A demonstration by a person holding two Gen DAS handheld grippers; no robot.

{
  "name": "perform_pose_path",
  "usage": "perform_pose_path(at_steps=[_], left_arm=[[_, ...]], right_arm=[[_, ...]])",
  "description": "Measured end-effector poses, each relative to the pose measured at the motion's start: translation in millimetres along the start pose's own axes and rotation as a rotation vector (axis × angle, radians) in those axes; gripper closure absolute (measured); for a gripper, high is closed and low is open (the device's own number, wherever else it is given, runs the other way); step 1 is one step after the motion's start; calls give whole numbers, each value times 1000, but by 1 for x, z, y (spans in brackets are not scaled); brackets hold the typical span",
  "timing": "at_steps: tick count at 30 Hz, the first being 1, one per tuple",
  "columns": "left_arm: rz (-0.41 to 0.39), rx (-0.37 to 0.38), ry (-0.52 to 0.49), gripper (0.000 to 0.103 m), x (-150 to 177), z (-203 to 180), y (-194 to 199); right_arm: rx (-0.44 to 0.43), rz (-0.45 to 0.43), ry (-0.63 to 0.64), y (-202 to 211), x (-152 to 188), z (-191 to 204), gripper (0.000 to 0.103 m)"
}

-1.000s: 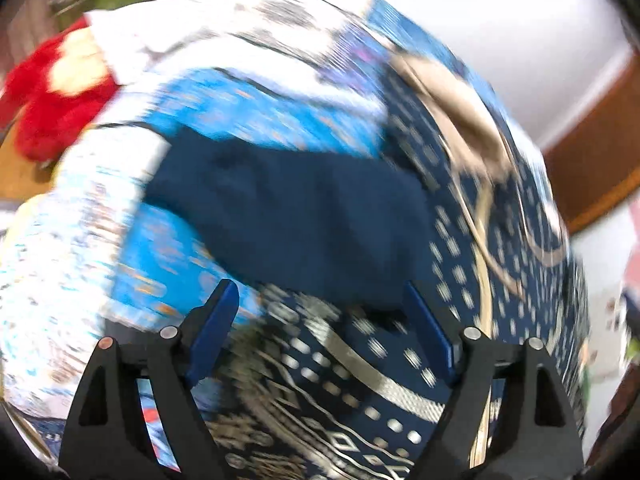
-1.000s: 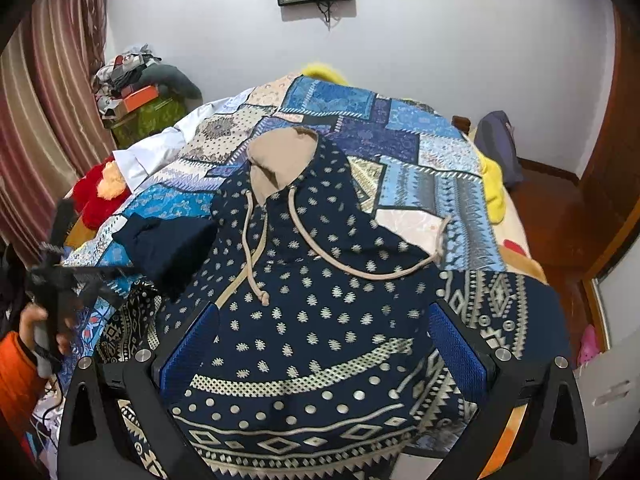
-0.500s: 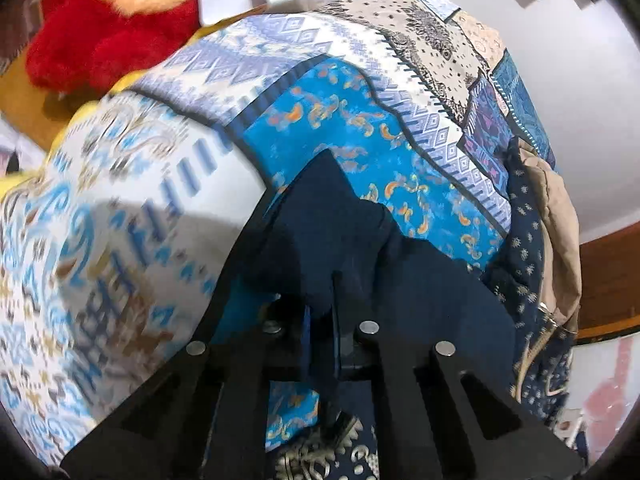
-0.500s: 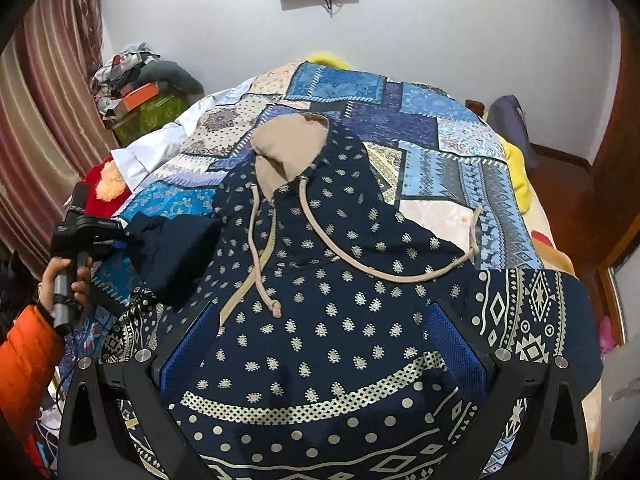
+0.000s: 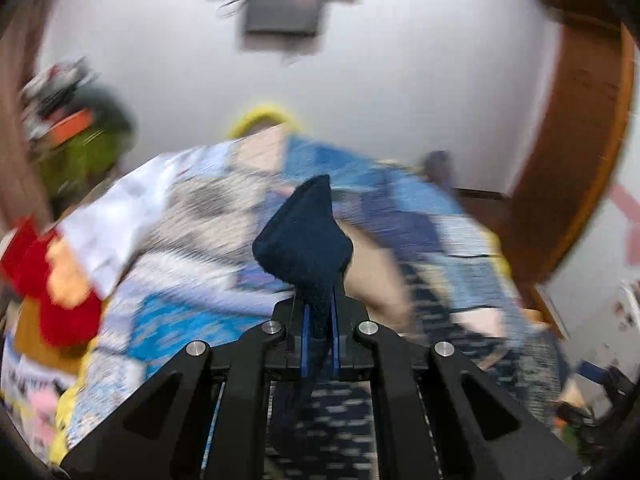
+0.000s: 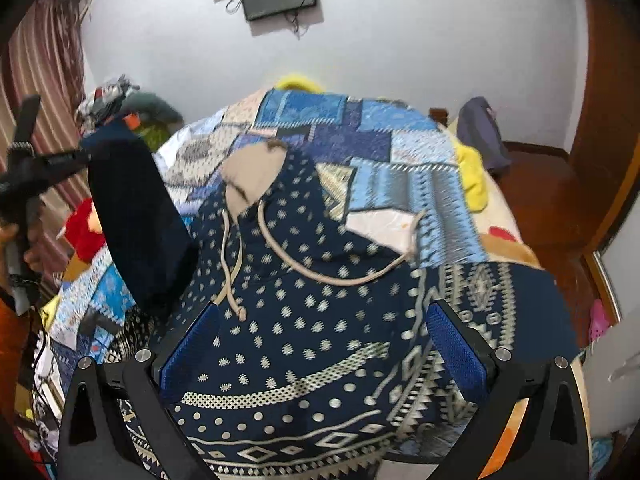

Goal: Fold large clothes

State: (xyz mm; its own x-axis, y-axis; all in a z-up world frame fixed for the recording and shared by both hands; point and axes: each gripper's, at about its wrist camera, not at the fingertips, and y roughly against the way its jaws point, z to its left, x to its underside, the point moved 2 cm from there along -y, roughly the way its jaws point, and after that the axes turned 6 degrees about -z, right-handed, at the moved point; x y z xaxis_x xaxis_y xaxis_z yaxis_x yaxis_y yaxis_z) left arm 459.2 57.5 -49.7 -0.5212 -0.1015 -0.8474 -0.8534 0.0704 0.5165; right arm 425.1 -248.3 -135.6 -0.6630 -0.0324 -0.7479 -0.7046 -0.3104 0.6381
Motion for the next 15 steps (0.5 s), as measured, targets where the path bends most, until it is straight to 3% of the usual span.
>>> perform_pose_path(at_steps=[3, 6, 11, 15], left_arm=[[24, 115, -62, 96, 4, -62, 4], [77, 177, -152, 96, 26, -116, -7], [284, 235, -237, 96, 97, -178, -50], [414, 256, -252, 96, 152, -195, -71]], right_arm=[[15, -41, -18, 23, -5, -17, 0], [38, -63, -28, 41, -7, -34, 0], [79, -62, -53, 64, -3, -64, 0], [95, -39, -69, 70, 6, -78, 0]])
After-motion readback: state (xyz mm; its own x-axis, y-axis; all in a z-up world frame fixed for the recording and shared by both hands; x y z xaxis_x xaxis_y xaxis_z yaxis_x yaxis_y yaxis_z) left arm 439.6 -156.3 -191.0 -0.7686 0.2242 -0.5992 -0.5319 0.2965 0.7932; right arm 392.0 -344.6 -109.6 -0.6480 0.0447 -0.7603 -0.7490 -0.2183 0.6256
